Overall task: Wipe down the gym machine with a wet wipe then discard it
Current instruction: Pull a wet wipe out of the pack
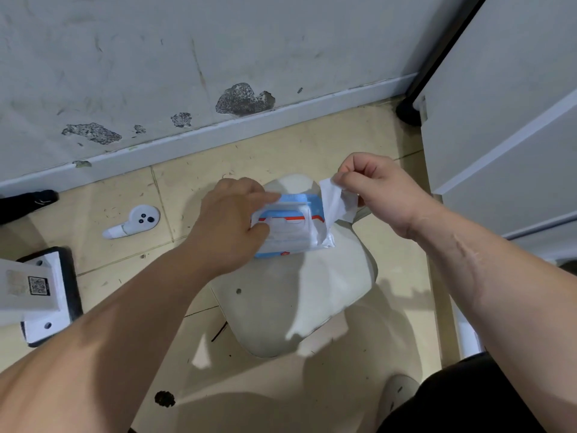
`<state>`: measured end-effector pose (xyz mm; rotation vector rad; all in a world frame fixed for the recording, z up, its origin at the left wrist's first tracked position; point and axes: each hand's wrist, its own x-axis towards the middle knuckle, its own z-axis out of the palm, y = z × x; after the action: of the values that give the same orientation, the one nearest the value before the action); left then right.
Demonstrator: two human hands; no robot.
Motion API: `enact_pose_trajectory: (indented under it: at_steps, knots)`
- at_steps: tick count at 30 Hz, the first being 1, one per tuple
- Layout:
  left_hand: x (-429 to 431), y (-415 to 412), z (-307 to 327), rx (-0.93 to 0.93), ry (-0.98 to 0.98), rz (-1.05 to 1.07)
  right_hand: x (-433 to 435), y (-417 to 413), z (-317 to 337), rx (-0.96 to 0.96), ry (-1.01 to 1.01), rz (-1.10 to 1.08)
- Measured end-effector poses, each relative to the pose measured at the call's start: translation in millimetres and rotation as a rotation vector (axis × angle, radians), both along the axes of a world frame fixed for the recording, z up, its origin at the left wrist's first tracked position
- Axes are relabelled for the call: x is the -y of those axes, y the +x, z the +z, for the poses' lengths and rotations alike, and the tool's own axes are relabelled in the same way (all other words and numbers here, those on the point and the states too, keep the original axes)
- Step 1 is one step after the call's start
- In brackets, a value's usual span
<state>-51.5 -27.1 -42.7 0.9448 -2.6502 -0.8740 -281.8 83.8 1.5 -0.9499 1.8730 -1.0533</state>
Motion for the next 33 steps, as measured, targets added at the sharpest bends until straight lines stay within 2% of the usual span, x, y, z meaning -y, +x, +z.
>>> enact_pose_trajectory:
  at_steps: [8,12,14,16,20,23,25,28,33]
  knots:
    - [-15.4,12.4,-20.7,0.233,-0.332,-0.264,10.5,10.3,-4.6,0.003,0.009,0.024]
    - [-24.9,8.6,-17.8,0.407,-0.293,-0.247,12.8,11.1,-6.9,0.005,-0.008,0.002]
    - [-26.8,7.5,-16.3,0.42,-0.258,-0.242,13.8,10.4,-7.9,0.021,-0.027,-0.014]
    - [-25.1,8.9,-9.0,0.319,-0.134,-0.175,17.0,11.3,-6.8,0.046,-0.059,-0.013]
    - [-18.2,7.0,28.5,-0.241,0.399,0.327,29.2,23.1,8.6,0.103,-0.147,0.026]
    - [-11.5,-2.0,65.9,-0.378,0.702,0.521,42.7,39.5,27.2,0.142,-0.198,0.0]
    - [-7.8,-4.4,87.1,-0.403,0.739,0.54,51.3,53.5,43.6,0.174,-0.218,-0.041]
    - [-0.4,2.2,131.5,-0.464,0.681,0.608,58.4,75.2,82.1,0.244,-0.198,-0.047]
    - [4.8,37.1,237.2,-0.541,0.703,0.717,61.4,105.4,182.6,0.269,-0.186,-0.017]
